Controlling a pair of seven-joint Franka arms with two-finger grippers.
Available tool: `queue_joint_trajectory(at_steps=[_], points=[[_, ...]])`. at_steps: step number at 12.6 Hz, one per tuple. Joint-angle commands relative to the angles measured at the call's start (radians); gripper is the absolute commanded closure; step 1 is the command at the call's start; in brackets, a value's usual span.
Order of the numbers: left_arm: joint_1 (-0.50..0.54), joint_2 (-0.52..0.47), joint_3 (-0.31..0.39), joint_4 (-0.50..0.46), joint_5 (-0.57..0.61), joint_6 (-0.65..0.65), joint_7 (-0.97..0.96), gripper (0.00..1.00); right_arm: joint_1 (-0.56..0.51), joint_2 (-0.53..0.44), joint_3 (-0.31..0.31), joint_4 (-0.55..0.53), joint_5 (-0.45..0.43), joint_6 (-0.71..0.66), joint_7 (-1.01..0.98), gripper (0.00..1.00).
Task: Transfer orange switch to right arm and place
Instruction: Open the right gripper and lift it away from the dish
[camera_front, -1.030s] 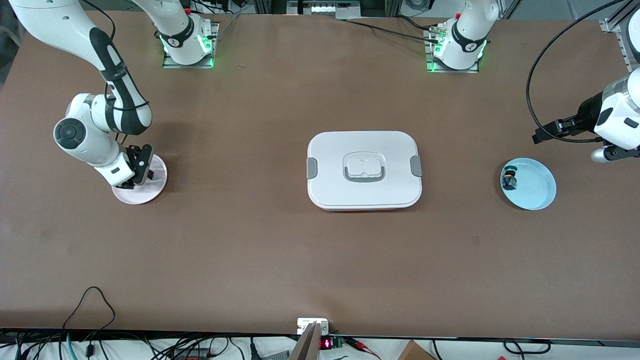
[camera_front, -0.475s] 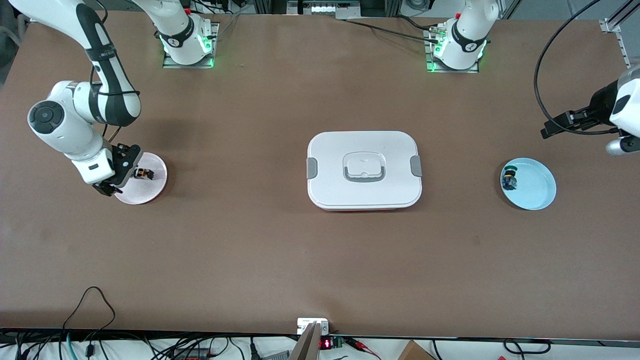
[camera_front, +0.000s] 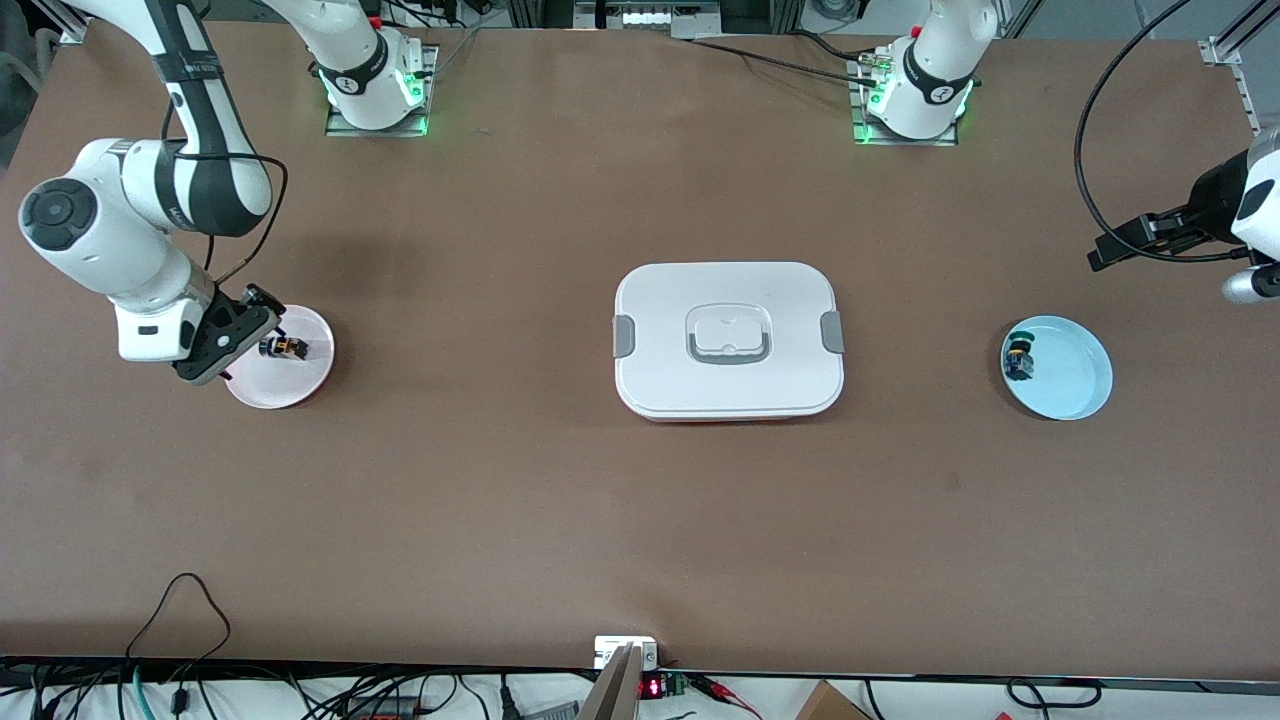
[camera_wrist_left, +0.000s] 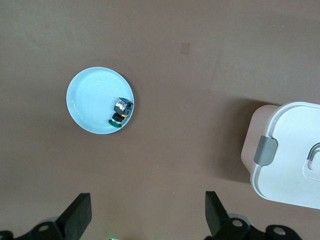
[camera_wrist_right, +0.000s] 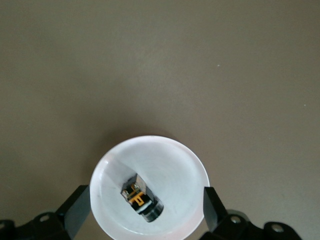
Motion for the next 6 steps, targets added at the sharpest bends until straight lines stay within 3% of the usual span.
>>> queue_joint_trajectory(at_steps=[1, 3, 6], points=[[0.005, 0.002, -0.005, 0.015, -0.001, -0.018, -0.010, 0.00, 0.003, -0.004, -0.001, 0.056, 0.105, -0.094, 0.108, 0.00], [0.004, 0.002, -0.006, 0.038, -0.001, -0.022, -0.013, 0.00, 0.016, -0.003, -0.001, 0.065, 0.110, -0.108, 0.218, 0.00], [-0.006, 0.005, -0.017, 0.056, 0.002, -0.065, -0.008, 0.00, 0.064, -0.006, -0.001, 0.124, 0.112, -0.243, 0.544, 0.00]])
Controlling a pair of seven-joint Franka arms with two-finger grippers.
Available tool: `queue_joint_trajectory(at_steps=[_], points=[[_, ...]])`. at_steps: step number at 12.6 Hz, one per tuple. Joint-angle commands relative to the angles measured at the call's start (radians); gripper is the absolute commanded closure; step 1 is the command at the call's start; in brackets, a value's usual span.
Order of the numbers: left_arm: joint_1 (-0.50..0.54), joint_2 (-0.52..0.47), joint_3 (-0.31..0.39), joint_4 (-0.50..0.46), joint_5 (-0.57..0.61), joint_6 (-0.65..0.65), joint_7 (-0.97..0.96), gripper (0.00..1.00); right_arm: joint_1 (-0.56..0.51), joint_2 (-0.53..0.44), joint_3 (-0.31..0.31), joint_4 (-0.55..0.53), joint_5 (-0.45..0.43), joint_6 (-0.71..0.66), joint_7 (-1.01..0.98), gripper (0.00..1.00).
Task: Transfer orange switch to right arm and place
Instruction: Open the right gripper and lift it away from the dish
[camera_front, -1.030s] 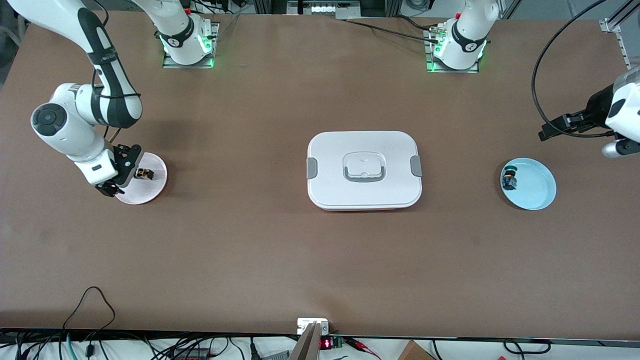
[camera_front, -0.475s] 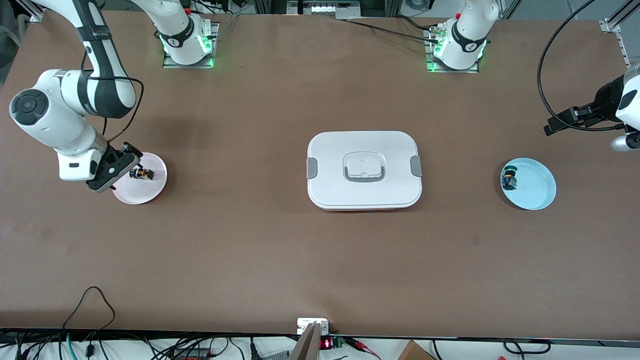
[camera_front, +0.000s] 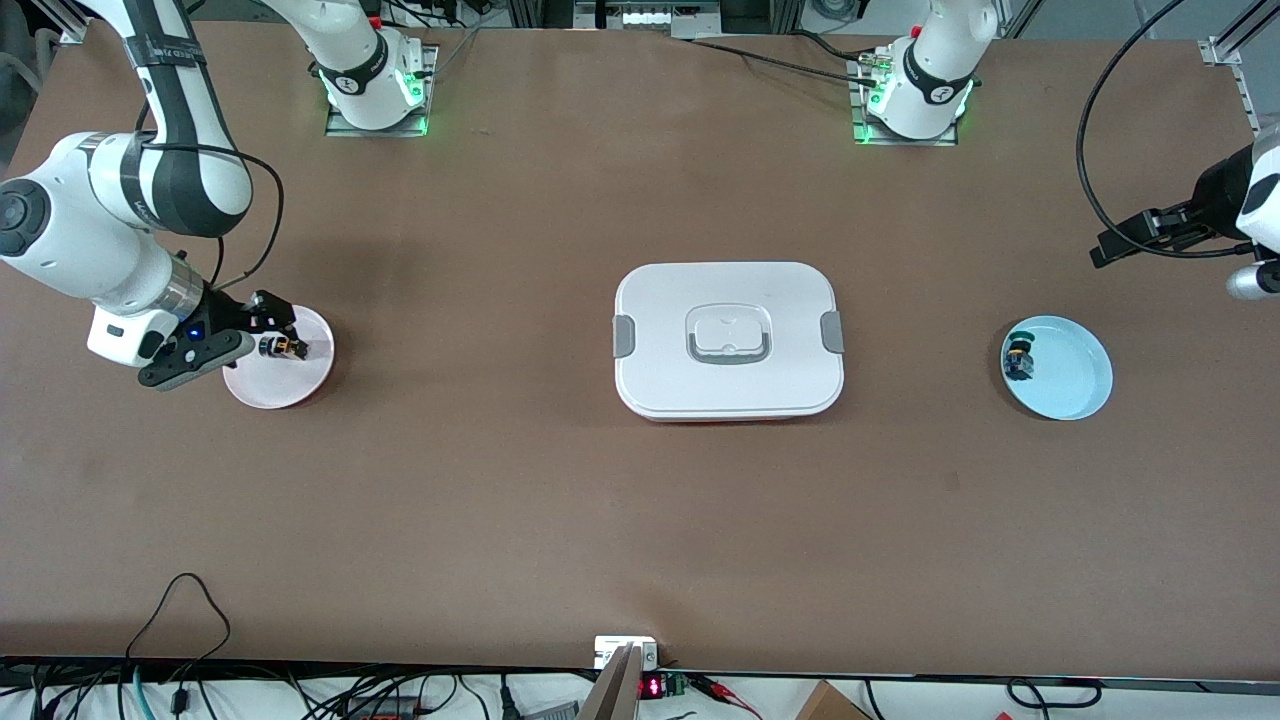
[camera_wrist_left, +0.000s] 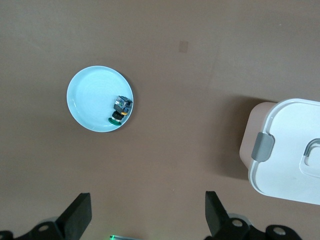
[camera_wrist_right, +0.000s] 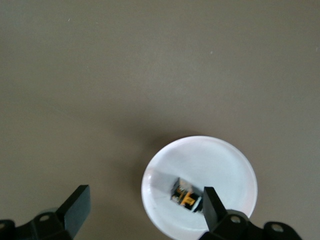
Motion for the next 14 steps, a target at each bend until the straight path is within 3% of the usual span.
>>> queue_joint_trajectory(at_steps=[1, 5, 9, 14], points=[[-0.004, 0.012, -0.013, 0.031, 0.002, -0.030, -0.014, 0.00, 0.057, -0.006, -0.002, 0.080, 0.013, -0.143, 0.270, 0.00], [-0.002, 0.012, -0.014, 0.062, -0.001, -0.046, -0.017, 0.00, 0.077, -0.011, -0.002, 0.239, -0.006, -0.384, 0.339, 0.00], [-0.010, 0.016, -0.016, 0.064, -0.004, -0.072, -0.019, 0.00, 0.022, -0.008, -0.019, 0.341, -0.067, -0.432, 0.339, 0.00], [-0.004, 0.019, -0.040, 0.065, -0.013, -0.078, -0.011, 0.00, -0.076, -0.009, -0.023, 0.453, -0.073, -0.551, 0.406, 0.00]])
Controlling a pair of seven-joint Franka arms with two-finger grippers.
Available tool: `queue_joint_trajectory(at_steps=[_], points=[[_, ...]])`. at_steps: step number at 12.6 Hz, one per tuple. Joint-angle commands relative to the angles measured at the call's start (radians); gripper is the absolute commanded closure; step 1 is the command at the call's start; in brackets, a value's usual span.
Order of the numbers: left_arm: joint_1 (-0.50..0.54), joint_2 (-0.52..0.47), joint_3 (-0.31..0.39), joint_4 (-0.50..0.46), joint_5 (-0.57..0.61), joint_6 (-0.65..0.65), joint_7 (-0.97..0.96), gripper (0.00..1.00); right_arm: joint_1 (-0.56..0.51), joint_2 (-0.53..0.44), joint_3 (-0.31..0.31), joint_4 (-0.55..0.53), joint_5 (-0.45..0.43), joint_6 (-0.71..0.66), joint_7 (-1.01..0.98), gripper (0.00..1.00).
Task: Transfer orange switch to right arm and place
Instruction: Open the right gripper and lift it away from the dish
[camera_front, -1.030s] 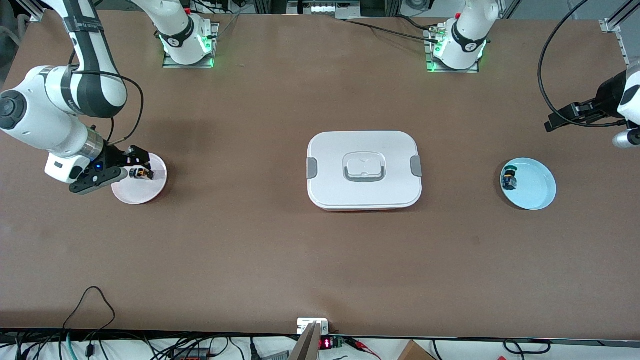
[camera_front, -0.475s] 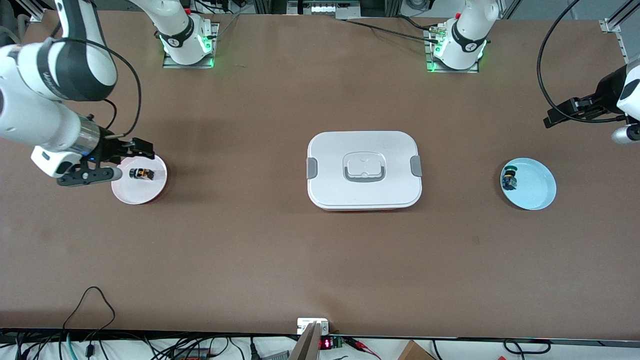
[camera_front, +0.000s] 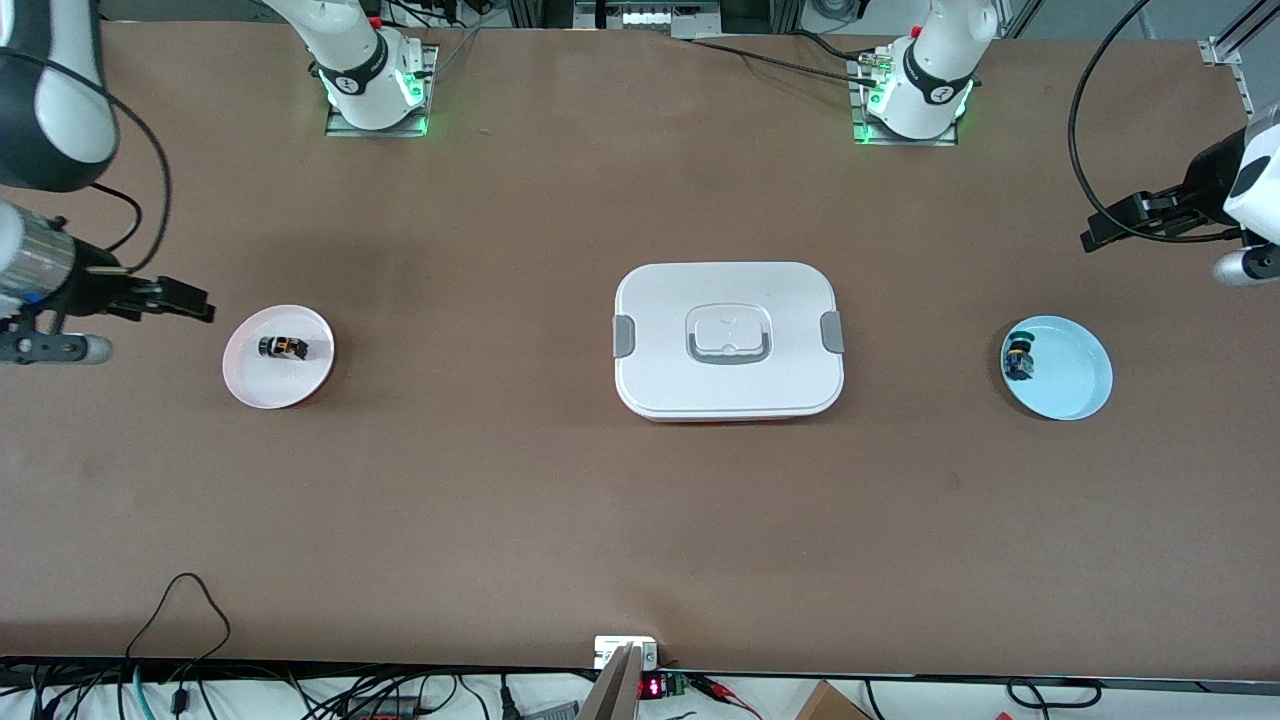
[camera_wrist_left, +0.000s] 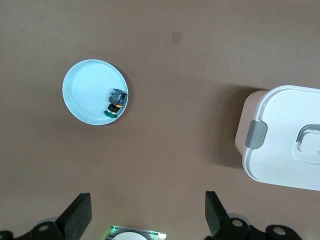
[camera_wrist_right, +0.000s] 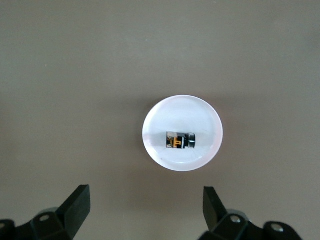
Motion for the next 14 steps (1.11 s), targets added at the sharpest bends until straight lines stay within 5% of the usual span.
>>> queue_joint_trajectory(at_steps=[1, 5, 10, 14], points=[[0.007, 0.018, -0.008, 0.034, -0.033, -0.027, -0.007, 0.00, -0.022, 0.001, 0.009, 0.114, -0.039, -0.116, 0.035, 0.00], [0.011, 0.019, -0.005, 0.033, -0.037, -0.031, -0.016, 0.00, -0.007, 0.000, -0.005, 0.221, -0.054, -0.256, 0.071, 0.00], [0.004, 0.026, -0.013, 0.036, -0.040, -0.051, -0.016, 0.00, 0.019, -0.019, -0.029, 0.182, -0.062, -0.253, 0.063, 0.00], [0.025, 0.040, -0.001, 0.036, -0.100, -0.054, -0.016, 0.00, 0.106, -0.016, -0.114, 0.178, -0.051, -0.214, 0.009, 0.00]])
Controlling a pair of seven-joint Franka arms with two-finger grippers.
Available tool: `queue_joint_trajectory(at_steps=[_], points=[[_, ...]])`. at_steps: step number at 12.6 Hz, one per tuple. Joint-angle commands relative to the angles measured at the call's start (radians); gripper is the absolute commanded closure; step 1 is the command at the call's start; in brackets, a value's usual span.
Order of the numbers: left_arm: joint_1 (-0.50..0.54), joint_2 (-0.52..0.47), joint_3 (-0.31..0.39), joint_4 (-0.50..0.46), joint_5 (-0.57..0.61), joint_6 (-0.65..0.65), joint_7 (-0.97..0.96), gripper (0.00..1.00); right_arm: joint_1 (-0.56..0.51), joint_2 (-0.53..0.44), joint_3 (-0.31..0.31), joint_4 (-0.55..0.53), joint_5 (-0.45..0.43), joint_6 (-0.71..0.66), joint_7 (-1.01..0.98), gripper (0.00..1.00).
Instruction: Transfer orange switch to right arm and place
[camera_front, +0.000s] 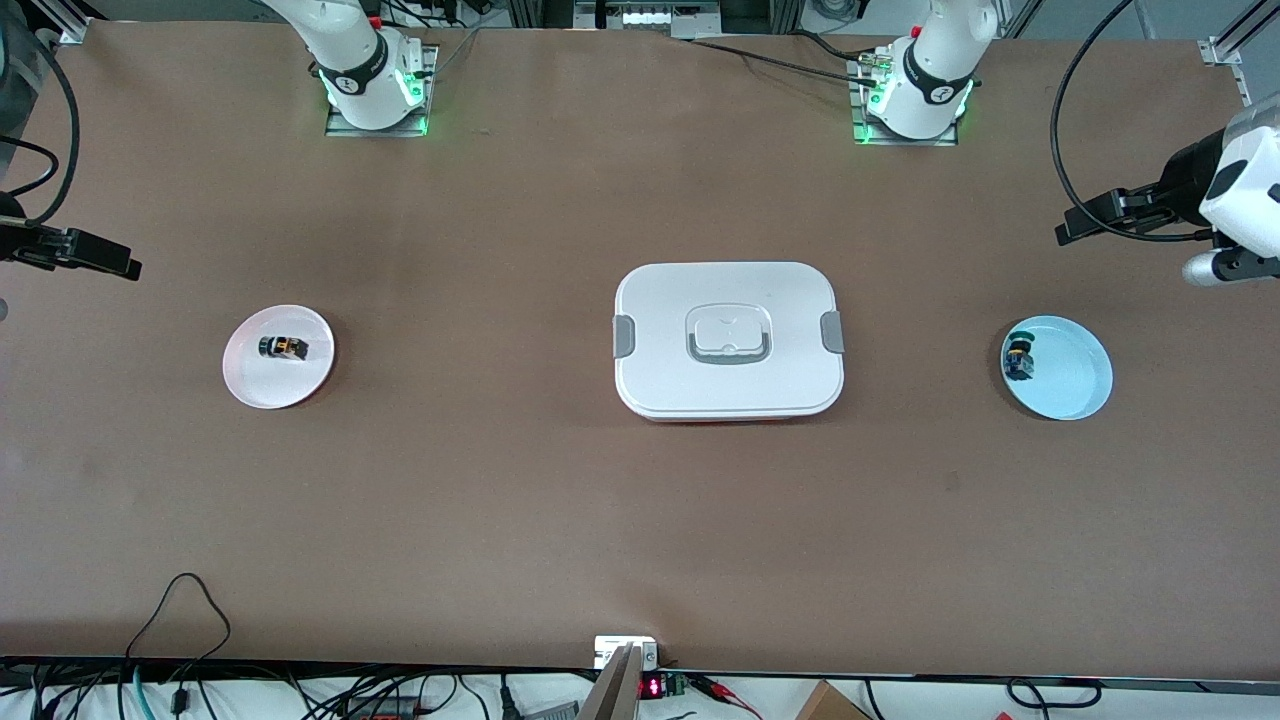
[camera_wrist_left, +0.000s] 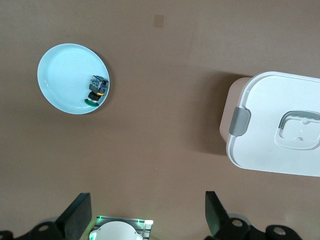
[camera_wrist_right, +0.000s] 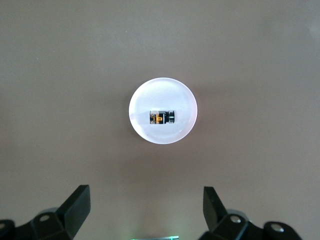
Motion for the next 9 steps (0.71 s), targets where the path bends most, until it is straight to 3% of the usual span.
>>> queue_joint_trajectory(at_steps=[1, 4, 6, 9], points=[[0.020, 0.026, 0.010, 0.030, -0.022, -0.025, -0.014, 0.00, 0.026, -0.016, -0.033, -0.018, 0.003, 0.017, -0.029, 0.00], [-0.006, 0.018, 0.049, 0.020, -0.011, -0.028, -0.012, 0.00, 0.029, -0.070, -0.033, -0.115, 0.005, 0.078, -0.029, 0.00], [-0.148, 0.018, 0.185, 0.020, -0.010, -0.028, -0.012, 0.00, 0.032, -0.131, -0.033, -0.212, 0.003, 0.144, -0.019, 0.00], [-0.160, 0.023, 0.195, 0.033, -0.008, -0.028, -0.001, 0.00, 0.036, -0.150, -0.025, -0.206, -0.009, 0.126, -0.026, 0.00]])
